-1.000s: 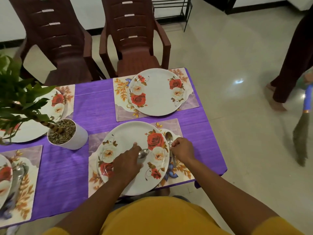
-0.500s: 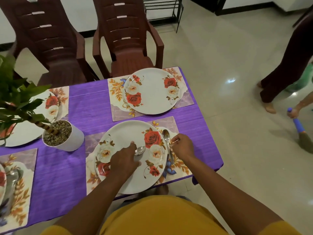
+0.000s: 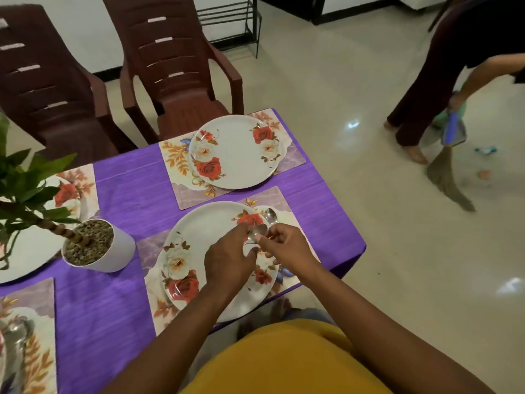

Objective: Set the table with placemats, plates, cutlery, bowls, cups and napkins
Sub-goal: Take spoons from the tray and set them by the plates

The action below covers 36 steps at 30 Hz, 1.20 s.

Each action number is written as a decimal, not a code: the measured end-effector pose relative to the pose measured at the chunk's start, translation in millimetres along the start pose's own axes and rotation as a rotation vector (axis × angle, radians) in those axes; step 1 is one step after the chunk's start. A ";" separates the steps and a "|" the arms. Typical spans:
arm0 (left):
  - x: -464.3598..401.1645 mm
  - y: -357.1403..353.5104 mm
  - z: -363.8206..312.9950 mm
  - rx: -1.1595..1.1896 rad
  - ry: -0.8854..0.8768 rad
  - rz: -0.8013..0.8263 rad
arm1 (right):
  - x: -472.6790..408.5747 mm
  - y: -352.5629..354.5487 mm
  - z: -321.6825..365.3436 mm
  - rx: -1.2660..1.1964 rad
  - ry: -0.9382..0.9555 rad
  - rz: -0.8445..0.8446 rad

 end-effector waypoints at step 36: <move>-37.7 -198.5 -288.9 0.116 0.297 0.213 | -48.5 420.5 -70.3 -0.613 -0.203 -0.047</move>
Point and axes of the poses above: each hand's wrist, its own x-axis away from the middle knuckle, its own y-axis out of the back of the hand, z = x × y, the point moved 6 cm from there along -x, towards the middle knuckle, and after that the axes turned 2 degrees about -x, right-handed, at the moved point
